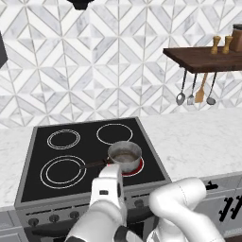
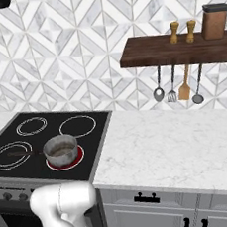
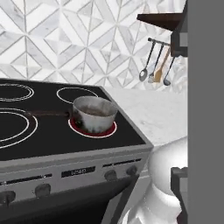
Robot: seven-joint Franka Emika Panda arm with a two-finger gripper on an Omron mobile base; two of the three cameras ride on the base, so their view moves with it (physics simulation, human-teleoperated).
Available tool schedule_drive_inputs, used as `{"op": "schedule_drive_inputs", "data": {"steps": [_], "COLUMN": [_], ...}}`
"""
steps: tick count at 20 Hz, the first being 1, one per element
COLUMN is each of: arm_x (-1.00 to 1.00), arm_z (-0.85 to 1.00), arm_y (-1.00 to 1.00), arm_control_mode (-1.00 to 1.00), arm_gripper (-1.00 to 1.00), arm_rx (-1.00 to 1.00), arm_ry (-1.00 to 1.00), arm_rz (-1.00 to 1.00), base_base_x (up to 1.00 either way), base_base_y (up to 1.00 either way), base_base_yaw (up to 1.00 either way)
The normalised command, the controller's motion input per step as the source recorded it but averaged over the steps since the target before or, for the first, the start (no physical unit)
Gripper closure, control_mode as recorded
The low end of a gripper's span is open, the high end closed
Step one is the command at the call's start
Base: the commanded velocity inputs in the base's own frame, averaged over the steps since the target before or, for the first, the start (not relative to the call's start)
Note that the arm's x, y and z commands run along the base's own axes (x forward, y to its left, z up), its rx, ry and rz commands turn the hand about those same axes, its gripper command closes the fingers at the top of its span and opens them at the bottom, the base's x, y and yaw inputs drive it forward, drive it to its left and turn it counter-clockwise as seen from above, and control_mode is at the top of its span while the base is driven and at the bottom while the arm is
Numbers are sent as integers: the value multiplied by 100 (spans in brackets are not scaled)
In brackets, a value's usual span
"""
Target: Turn off the front right burner of the stove.
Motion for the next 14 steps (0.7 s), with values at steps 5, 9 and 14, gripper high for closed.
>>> {"op": "schedule_drive_inputs", "data": {"steps": [5, 9, 14], "arm_x": [-15, 34, 60], "arm_z": [-90, -93, -65], "arm_y": [36, 0, 0], "arm_control_mode": [-100, -100, -100], "arm_gripper": [-100, -100, -100], "arm_rx": [-18, -4, -3], "arm_ry": [-4, -7, -9], "arm_rz": [23, 11, 7], "base_base_x": [0, 0, 0], "base_base_y": [0, 0, 0], "base_base_yaw": [0, 0, 0]}}
